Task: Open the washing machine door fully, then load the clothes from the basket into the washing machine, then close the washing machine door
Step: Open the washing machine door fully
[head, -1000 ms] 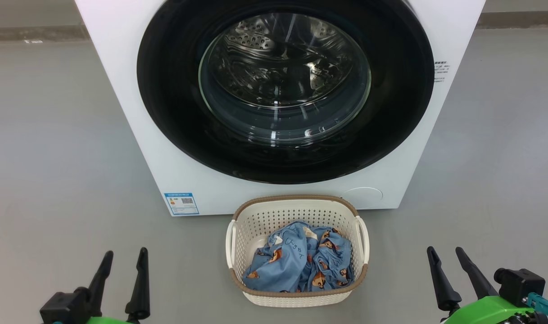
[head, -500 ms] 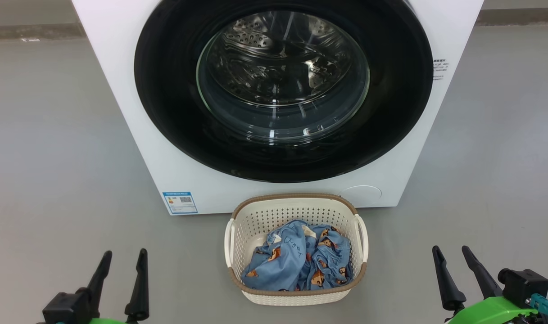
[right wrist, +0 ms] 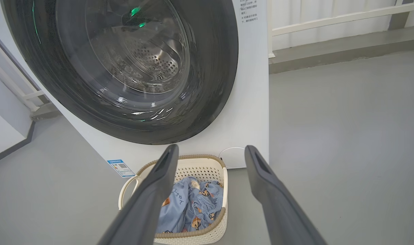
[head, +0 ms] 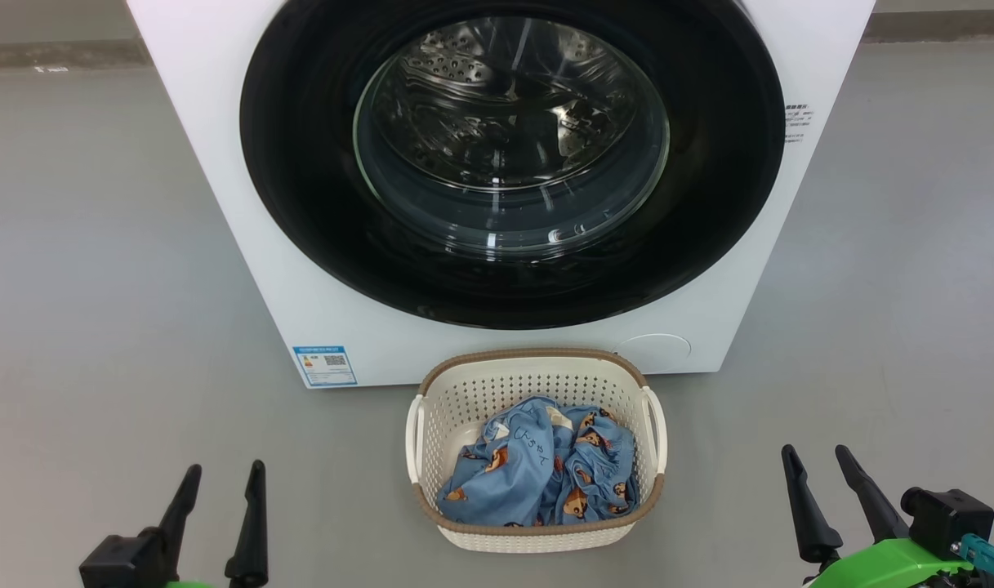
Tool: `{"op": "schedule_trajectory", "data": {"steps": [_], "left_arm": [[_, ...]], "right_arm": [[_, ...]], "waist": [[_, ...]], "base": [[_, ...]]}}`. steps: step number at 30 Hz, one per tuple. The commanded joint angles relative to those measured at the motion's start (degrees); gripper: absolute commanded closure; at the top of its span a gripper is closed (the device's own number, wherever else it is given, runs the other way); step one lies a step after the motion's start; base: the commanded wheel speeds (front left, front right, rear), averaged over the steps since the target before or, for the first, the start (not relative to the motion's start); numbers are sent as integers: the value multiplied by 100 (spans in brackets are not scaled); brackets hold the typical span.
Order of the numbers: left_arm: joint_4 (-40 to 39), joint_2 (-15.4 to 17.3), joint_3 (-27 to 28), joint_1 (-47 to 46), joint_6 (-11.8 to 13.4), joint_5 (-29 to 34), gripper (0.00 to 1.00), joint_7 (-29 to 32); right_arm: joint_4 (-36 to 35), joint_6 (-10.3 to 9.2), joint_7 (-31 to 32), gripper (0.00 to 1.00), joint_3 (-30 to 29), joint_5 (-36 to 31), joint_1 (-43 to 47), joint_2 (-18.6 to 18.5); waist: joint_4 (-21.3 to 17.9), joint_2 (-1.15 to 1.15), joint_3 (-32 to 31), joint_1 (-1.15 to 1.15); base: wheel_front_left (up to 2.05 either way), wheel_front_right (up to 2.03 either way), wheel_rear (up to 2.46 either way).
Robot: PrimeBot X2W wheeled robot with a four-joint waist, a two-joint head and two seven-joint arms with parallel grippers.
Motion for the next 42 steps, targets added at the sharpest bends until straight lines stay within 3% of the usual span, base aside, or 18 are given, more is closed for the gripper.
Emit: {"op": "schedule_trajectory", "data": {"steps": [1,11,27,42], "left_arm": [[-89,124,187,-188,-14,83,0,-78],[-56,126,174,-204,-14,152,0,-78],[-71,143,157,-241,-14,155,0,-78],[-280,188,77,-253,-14,-251,0,-78]], "right_arm": [[-149,7,-77,0,88,-34,-11,-57],[-166,7,-77,0,57,-40,-12,-45],[-193,7,-77,0,52,-78,-37,-35],[-220,7,-77,0,38,-85,-73,-29]], "waist": [[1,0,2,0],[-1,0,16,0],[-13,0,87,0],[2,0,170,0]], "base": [[30,30,-59],[71,71,-142],[122,122,-243],[71,71,-142]]}}
